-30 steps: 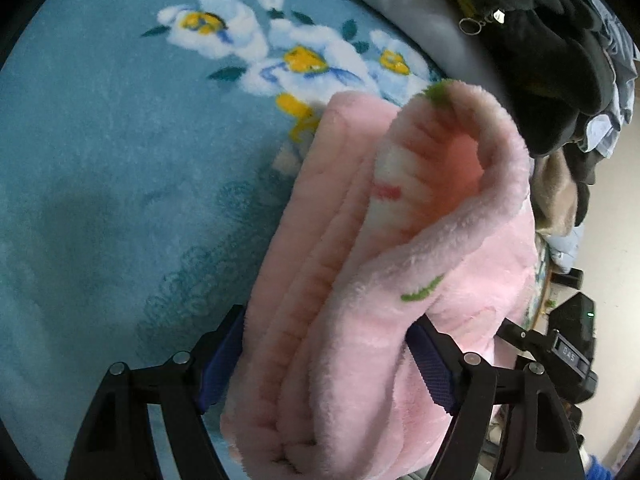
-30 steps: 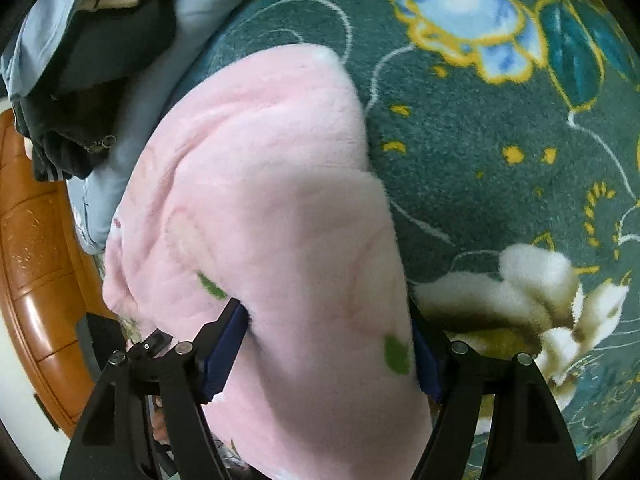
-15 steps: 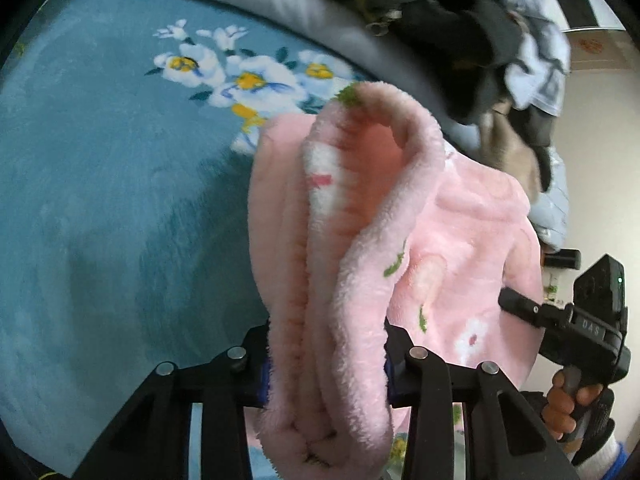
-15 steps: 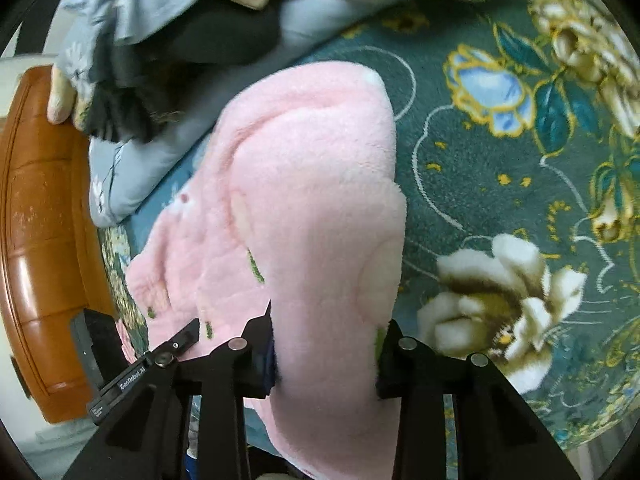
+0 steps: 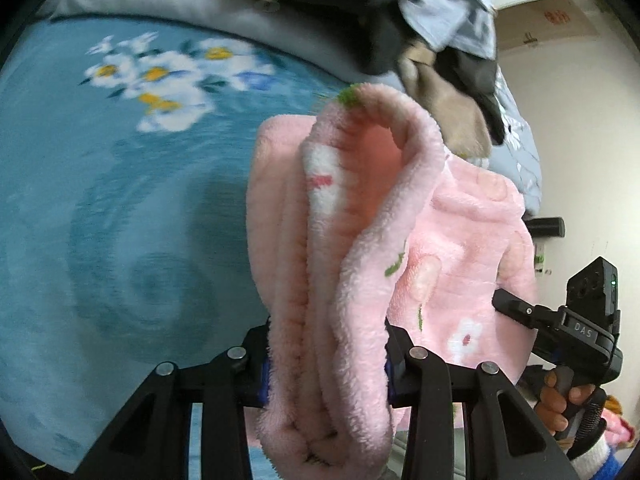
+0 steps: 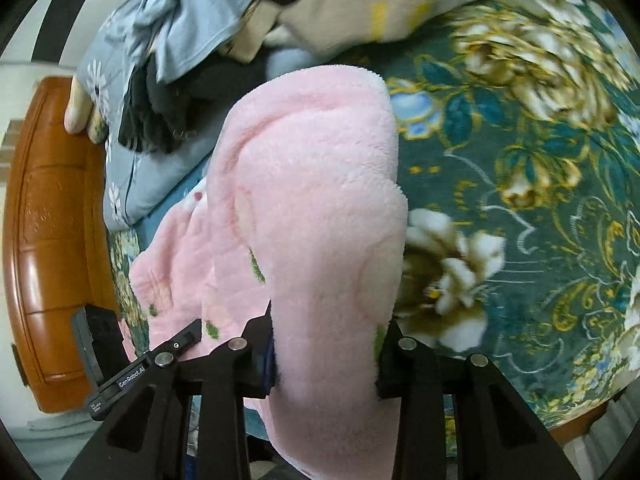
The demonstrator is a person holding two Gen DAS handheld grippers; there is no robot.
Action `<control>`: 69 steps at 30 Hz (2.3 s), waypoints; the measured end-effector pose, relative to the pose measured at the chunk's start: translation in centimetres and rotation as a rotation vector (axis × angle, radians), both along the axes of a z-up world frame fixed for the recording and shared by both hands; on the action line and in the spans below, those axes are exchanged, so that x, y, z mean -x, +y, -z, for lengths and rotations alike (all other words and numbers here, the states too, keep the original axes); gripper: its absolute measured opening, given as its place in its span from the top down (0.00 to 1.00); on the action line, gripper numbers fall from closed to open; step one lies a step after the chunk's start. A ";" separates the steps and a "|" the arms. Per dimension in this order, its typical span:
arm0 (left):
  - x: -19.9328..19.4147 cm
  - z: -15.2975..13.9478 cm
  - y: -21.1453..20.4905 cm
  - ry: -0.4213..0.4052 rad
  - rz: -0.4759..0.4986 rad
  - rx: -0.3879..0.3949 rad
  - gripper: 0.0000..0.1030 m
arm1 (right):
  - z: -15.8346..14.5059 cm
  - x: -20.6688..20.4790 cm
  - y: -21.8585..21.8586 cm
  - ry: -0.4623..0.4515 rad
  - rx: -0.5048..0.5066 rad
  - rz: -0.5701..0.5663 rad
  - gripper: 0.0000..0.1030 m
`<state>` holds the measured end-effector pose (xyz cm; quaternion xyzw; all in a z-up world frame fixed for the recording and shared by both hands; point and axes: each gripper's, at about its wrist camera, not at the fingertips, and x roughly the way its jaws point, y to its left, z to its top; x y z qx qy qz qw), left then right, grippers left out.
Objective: Fold clothes
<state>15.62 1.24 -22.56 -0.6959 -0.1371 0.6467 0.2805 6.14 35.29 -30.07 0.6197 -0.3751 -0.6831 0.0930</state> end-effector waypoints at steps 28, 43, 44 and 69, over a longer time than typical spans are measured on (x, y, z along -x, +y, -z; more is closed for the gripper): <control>-6.1 0.9 46.9 -0.045 0.126 0.013 0.60 | 8.8 1.2 44.5 0.037 0.009 0.065 0.64; -1.6 4.1 55.2 -0.070 0.078 0.037 0.60 | 10.5 9.5 50.3 0.117 -0.006 -0.001 0.64; -1.5 4.6 55.5 -0.075 0.084 0.051 0.60 | 10.8 9.9 50.5 0.118 -0.007 -0.008 0.64; -1.8 0.3 57.9 0.162 0.211 0.134 0.54 | 12.2 6.0 53.3 0.131 -0.144 0.027 0.53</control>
